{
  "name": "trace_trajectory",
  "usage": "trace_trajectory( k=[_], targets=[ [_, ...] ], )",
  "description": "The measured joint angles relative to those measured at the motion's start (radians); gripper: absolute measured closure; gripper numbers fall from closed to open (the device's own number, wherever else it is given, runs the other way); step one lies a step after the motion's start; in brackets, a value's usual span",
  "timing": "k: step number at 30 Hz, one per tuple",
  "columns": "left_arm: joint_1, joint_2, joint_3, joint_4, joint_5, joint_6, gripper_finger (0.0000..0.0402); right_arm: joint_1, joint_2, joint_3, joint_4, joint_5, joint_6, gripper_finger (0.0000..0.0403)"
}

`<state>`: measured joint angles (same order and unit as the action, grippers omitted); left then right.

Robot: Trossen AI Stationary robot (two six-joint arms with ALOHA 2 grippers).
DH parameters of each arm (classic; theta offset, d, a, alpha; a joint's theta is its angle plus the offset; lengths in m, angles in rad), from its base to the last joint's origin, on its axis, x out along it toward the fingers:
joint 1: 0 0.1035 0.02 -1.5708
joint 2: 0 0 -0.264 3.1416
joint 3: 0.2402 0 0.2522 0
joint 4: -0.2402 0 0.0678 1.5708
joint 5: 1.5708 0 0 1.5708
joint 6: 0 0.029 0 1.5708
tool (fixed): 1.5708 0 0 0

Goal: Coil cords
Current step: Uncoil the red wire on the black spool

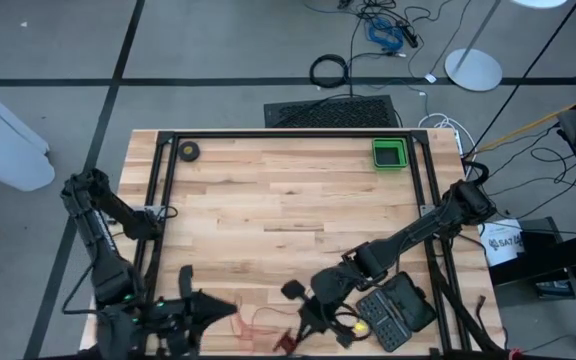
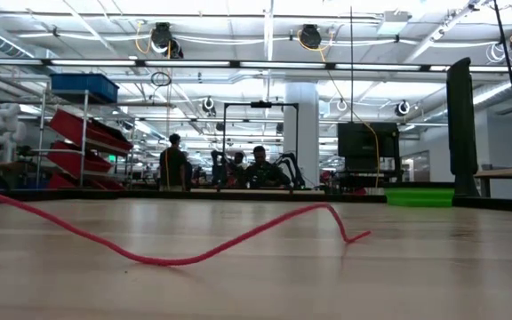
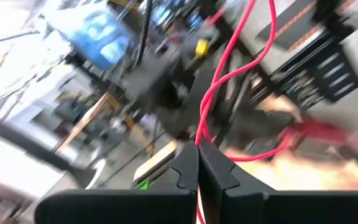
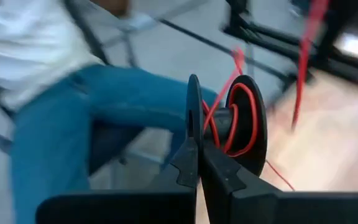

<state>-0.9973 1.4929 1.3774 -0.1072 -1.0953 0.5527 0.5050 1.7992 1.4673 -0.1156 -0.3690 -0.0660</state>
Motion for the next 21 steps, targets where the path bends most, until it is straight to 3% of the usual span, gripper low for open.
trace_trajectory(
  k=[9, 21],
  targets=[
    [0.100, 0.000, -0.010, -0.193, -0.009, -0.208, 0.0400, 0.089, -0.001, 0.101, 0.035, -0.058, -0.103, 0.0403],
    [0.212, 0.000, -0.010, -0.603, -0.008, -0.613, 0.0400, 0.201, -0.002, 0.239, 0.031, -0.056, -0.251, 0.0403]
  ],
)
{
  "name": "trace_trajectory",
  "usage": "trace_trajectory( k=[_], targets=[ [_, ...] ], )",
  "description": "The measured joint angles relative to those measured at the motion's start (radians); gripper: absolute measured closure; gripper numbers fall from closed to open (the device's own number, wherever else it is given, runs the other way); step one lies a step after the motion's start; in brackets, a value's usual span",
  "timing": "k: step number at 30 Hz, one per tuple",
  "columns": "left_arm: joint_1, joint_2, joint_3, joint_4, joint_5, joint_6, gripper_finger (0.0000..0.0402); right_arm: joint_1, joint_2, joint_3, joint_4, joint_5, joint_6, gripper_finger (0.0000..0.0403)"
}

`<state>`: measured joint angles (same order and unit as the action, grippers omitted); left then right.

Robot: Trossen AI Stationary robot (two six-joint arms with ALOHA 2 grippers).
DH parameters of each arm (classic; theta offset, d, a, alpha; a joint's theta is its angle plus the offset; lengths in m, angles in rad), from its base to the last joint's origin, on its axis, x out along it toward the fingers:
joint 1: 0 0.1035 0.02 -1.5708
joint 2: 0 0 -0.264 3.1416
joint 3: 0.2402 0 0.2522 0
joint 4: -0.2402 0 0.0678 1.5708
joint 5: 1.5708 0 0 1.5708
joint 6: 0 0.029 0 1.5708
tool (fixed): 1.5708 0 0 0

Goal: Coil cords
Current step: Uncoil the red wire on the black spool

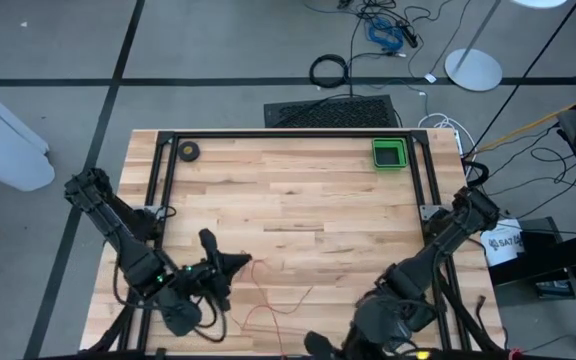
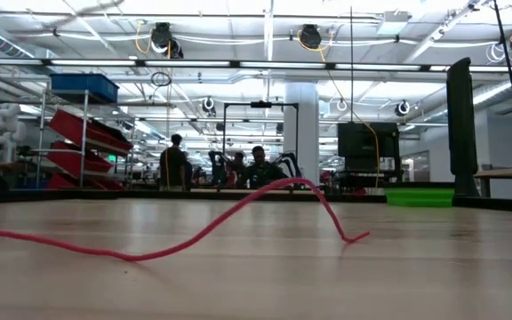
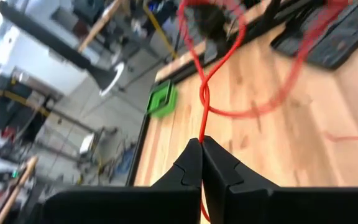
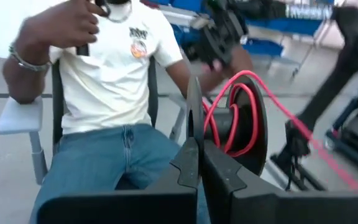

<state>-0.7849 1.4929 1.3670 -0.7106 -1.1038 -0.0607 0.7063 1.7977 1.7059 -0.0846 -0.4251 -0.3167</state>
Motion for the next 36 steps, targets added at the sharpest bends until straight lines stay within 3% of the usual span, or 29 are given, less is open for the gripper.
trace_trajectory(
  k=[6, 12, 21, 27, 36],
  targets=[
    [0.043, 0.000, -0.004, -0.181, 0.016, -0.208, 0.0400, 0.046, 0.000, 0.050, 0.007, 0.004, -0.047, 0.0403],
    [0.073, 0.000, -0.071, -0.187, 0.082, -0.223, 0.0400, 0.085, 0.000, 0.085, 0.007, 0.052, -0.116, 0.0403],
    [0.088, 0.000, -0.131, -0.196, 0.347, -0.189, 0.0400, 0.136, -0.003, 0.125, -0.084, 0.467, -0.149, 0.0403],
    [0.043, -0.009, -0.110, -0.196, 0.390, -0.192, 0.0400, 0.168, -0.036, 0.132, -0.227, 0.717, -0.115, 0.0403],
    [-0.064, -0.011, -0.008, -0.186, 0.420, -0.196, 0.0400, 0.174, -0.085, 0.133, -0.502, 0.897, 0.096, 0.0403]
  ],
)
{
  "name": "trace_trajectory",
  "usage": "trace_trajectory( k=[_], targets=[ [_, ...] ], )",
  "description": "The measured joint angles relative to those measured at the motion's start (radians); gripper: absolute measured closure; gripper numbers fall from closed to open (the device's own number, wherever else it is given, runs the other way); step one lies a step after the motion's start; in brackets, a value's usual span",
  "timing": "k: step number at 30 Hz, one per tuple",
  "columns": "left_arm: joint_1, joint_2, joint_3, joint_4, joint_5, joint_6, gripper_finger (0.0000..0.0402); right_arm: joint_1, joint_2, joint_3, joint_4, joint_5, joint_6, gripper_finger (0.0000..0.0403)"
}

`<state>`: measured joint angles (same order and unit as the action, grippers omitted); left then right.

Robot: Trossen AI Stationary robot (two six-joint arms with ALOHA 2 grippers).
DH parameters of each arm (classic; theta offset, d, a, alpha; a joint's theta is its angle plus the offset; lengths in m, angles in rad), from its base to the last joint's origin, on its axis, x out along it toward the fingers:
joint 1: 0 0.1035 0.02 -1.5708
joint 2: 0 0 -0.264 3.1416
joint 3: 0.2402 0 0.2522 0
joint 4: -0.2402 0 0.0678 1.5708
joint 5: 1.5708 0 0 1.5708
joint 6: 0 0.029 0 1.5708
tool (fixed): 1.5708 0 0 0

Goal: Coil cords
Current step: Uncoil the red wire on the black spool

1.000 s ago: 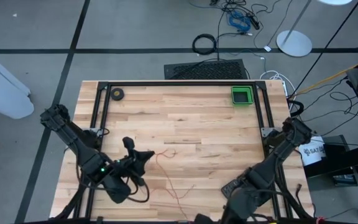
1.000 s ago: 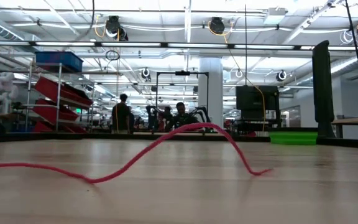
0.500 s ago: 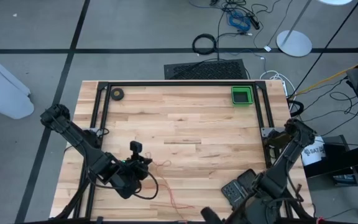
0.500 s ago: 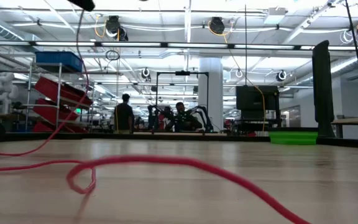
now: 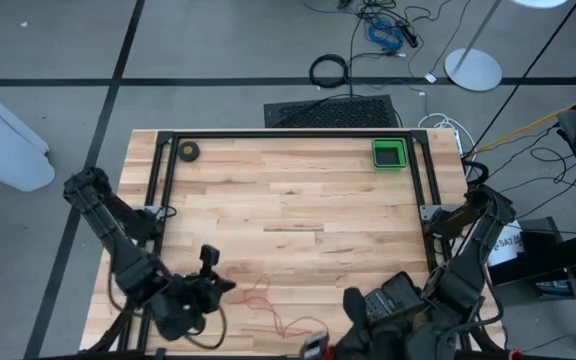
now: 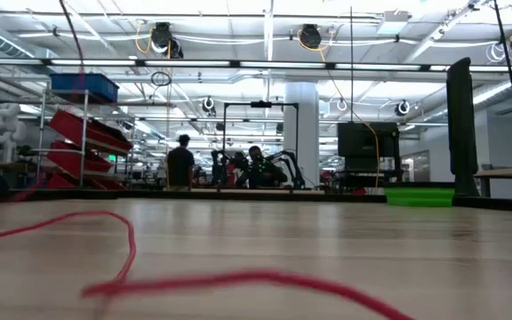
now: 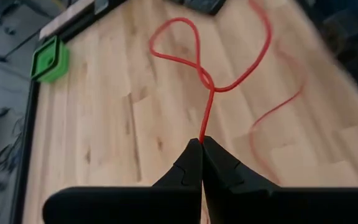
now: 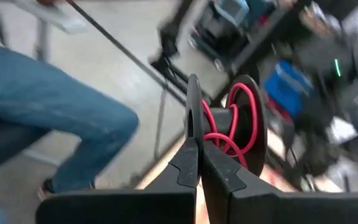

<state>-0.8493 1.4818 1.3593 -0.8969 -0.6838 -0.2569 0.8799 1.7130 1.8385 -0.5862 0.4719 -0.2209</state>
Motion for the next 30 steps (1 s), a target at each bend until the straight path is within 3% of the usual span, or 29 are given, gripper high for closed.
trace_trajectory(
  k=[7, 10, 15, 20, 22, 30],
  targets=[
    [-0.081, 0.000, 0.030, -0.002, -0.002, -0.090, 0.0400, -0.011, 0.002, 0.000, -0.100, 0.060, 0.091, 0.0403],
    [-0.110, 0.000, 0.030, -0.003, -0.067, -0.135, 0.0394, -0.015, 0.002, 0.000, -0.098, 0.061, 0.093, 0.0403],
    [-0.134, -0.011, 0.030, -0.006, -0.276, -0.123, 0.0355, -0.014, 0.002, 0.000, -0.099, 0.060, 0.098, 0.0403],
    [-0.135, -0.049, 0.032, -0.008, -0.616, -0.065, 0.0315, -0.014, 0.002, 0.000, -0.100, 0.060, 0.098, 0.0403],
    [-0.133, -0.051, 0.032, -0.011, -0.691, -0.051, 0.0306, -0.014, 0.002, 0.000, -0.104, 0.059, 0.100, 0.0403],
    [-0.135, -0.051, 0.032, -0.011, -0.699, -0.048, 0.0285, -0.014, 0.002, -0.001, -0.145, 0.057, 0.135, 0.0403]
  ],
)
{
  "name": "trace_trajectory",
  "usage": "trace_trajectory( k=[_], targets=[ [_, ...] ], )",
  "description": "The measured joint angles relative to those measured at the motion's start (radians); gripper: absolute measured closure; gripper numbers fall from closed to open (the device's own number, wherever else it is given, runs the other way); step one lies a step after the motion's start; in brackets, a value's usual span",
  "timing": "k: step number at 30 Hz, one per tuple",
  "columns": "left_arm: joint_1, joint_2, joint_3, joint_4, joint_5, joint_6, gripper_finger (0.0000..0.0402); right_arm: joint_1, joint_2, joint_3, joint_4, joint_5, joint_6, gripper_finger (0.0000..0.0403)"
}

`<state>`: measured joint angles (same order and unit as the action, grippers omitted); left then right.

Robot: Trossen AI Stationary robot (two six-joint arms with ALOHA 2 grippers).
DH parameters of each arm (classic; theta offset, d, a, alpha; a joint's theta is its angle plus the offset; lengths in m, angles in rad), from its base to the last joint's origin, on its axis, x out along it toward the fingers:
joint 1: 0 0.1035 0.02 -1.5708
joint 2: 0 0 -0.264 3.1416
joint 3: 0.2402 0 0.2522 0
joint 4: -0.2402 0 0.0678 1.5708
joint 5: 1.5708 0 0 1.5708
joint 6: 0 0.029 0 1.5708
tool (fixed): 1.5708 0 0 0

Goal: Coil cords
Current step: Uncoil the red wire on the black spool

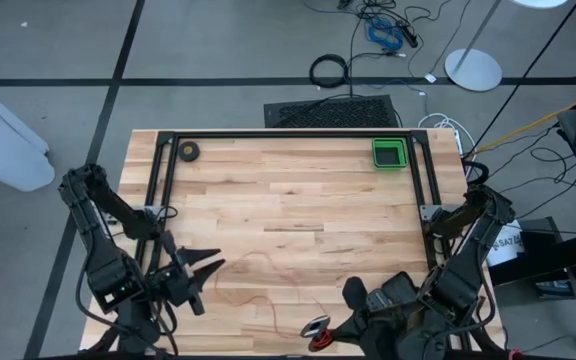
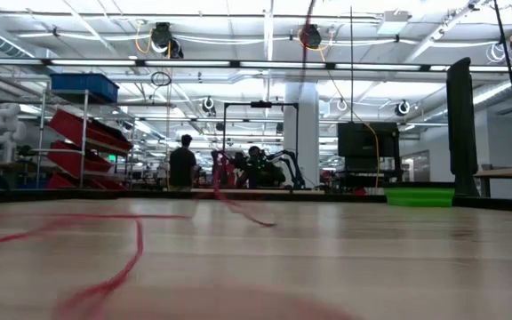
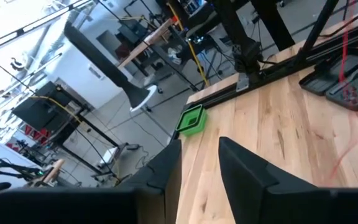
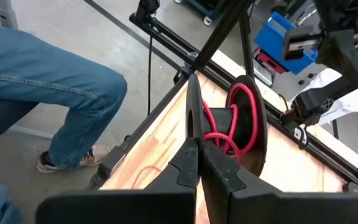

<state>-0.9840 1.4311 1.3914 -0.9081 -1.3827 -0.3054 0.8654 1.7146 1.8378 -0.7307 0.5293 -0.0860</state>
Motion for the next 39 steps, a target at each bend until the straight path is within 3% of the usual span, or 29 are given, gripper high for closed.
trace_trajectory(
  k=[11, 14, 19, 25, 32, 39],
  targets=[
    [0.006, 0.000, 0.000, 0.070, 0.055, -0.003, 0.0269, 0.000, 0.000, 0.000, 0.000, 0.000, 0.001, 0.0403],
    [0.036, 0.000, 0.000, 0.181, 0.174, -0.002, 0.0269, 0.000, 0.000, 0.000, 0.000, 0.001, 0.001, 0.0403],
    [0.121, 0.031, 0.000, 0.364, 0.456, 0.010, 0.0269, -0.002, 0.001, -0.001, 0.020, 0.002, -0.002, 0.0403],
    [0.202, 0.136, -0.001, 0.576, 0.662, 0.273, 0.0269, -0.002, 0.001, -0.001, 0.039, 0.012, -0.012, 0.0403],
    [0.235, 0.234, -0.002, 0.741, 0.682, 0.471, 0.0269, 0.000, 0.001, -0.001, 0.030, 0.122, -0.004, 0.0403],
    [0.268, 0.249, -0.002, 0.806, 0.674, 0.437, 0.0269, 0.001, 0.001, -0.001, 0.017, 0.128, -0.002, 0.0403]
  ],
)
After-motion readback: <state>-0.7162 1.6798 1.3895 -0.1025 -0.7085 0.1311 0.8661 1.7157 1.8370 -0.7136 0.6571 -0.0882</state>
